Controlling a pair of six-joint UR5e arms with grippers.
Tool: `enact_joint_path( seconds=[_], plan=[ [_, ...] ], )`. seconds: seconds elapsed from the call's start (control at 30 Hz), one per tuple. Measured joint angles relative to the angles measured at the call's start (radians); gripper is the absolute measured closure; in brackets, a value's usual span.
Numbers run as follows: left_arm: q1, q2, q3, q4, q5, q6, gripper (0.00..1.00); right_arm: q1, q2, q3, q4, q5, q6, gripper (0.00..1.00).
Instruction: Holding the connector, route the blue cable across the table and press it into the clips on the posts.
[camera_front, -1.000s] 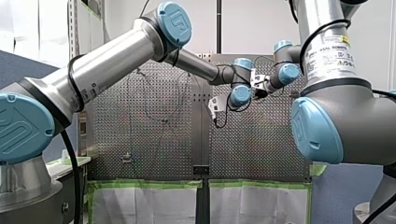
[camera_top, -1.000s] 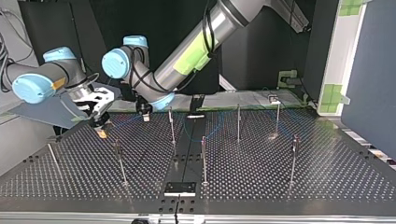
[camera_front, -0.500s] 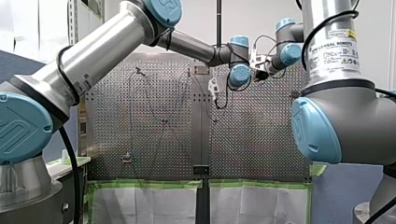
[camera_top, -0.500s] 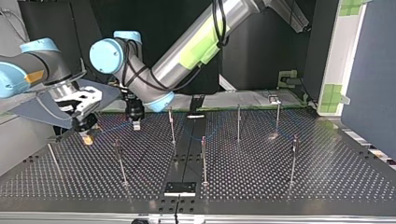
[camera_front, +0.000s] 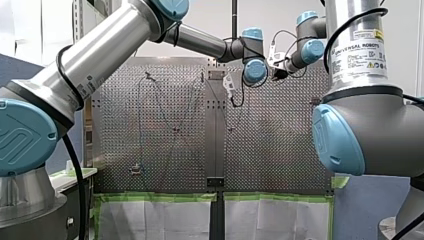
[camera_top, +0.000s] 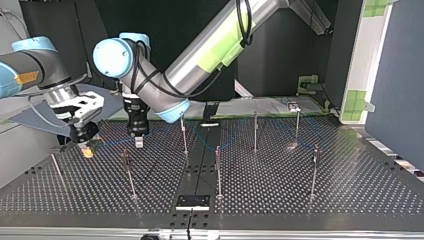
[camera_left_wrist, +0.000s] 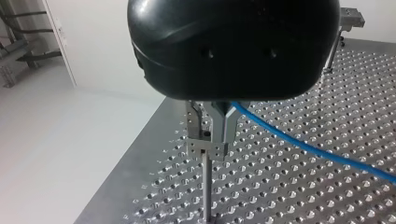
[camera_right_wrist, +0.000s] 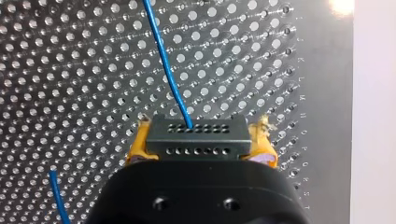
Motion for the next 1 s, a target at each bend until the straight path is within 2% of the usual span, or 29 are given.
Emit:
enact_joint_path(
  seconds=[0.13, 0.4, 0.57, 0.77, 1.0],
  plan=[
    [0.011, 0.0, -0.009, 0.019, 0.033, 0.002, 0.98, -0.008, 0.001, -0.01, -0.001, -0.018, 0.001, 1.0],
    [0.035, -0.003, -0.011, 0.067, 0.061, 0.014, 0.98, -0.024, 0.01, -0.028, -0.005, -0.057, 0.003, 1.0],
    [0.052, -0.019, -0.009, 0.082, 0.089, 0.016, 0.98, -0.029, 0.021, -0.036, -0.007, -0.064, 0.003, 1.0],
    [0.084, -0.029, -0.007, 0.116, 0.116, 0.016, 0.98, -0.037, 0.045, -0.073, -0.01, -0.077, 0.004, 1.0],
    [0.105, -0.029, -0.006, 0.125, 0.139, 0.017, 0.98, -0.044, 0.072, -0.101, -0.012, -0.09, 0.004, 1.0]
  ],
)
